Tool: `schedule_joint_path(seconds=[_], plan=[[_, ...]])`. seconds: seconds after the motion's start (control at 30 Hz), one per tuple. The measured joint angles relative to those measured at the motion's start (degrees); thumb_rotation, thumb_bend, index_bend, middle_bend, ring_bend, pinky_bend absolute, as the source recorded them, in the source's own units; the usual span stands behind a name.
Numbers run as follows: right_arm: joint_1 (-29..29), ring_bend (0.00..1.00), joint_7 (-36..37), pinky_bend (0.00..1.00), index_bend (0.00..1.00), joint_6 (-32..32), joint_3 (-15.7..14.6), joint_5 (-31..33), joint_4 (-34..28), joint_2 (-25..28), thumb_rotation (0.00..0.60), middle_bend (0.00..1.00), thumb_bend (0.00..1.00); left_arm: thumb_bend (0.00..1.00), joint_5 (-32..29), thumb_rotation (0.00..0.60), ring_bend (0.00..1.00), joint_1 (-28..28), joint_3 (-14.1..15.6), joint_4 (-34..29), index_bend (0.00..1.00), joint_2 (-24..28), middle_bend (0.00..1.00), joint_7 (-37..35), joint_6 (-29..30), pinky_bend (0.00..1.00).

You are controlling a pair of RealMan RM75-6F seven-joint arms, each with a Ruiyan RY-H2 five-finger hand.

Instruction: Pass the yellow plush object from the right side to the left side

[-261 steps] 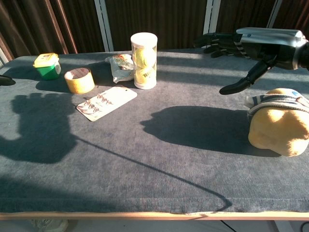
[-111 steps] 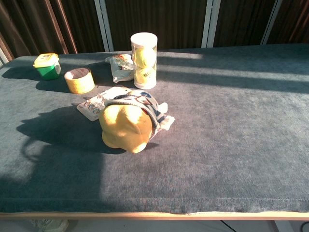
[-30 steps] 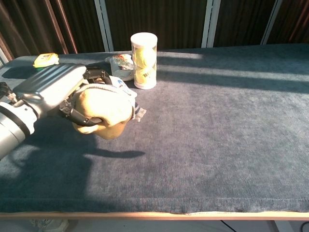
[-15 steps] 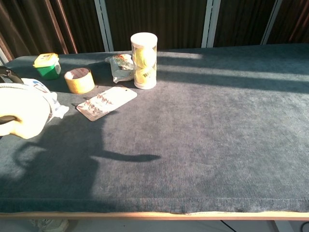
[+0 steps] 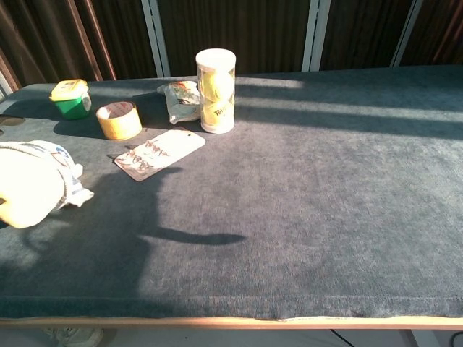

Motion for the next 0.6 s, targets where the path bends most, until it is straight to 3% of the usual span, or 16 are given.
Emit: schedule_joint_path(seconds=[0.23, 0.47, 0.6], plan=[[0.0, 0.0, -0.2, 0.03, 0.0, -0.3, -0.1, 0.1, -0.1, 0.0, 0.6, 0.0, 0.0, 0.25, 0.8, 0.6, 0.0, 1.9, 0.2, -2.2, 0.0, 2.6, 0.0, 1.3, 2.5, 0.25], [-0.4, 0.0, 0.4, 0.03, 0.0, 0.5, 0.2, 0.4, -0.1, -0.1, 0.6, 0.0, 0.0, 0.25, 1.3, 0.6, 0.0, 6.5, 2.5, -15.4, 0.0, 13.1, 0.0, 5.0, 6.5, 0.24], [-0.6, 0.0, -0.3, 0.03, 0.0, 0.7, 0.4, 0.7, -0.2, -0.4, 0.6, 0.0, 0.0, 0.25, 3.6, 0.6, 0.0, 10.1, 3.7, -18.0, 0.0, 17.3, 0.0, 2.6, 11.9, 0.22]])
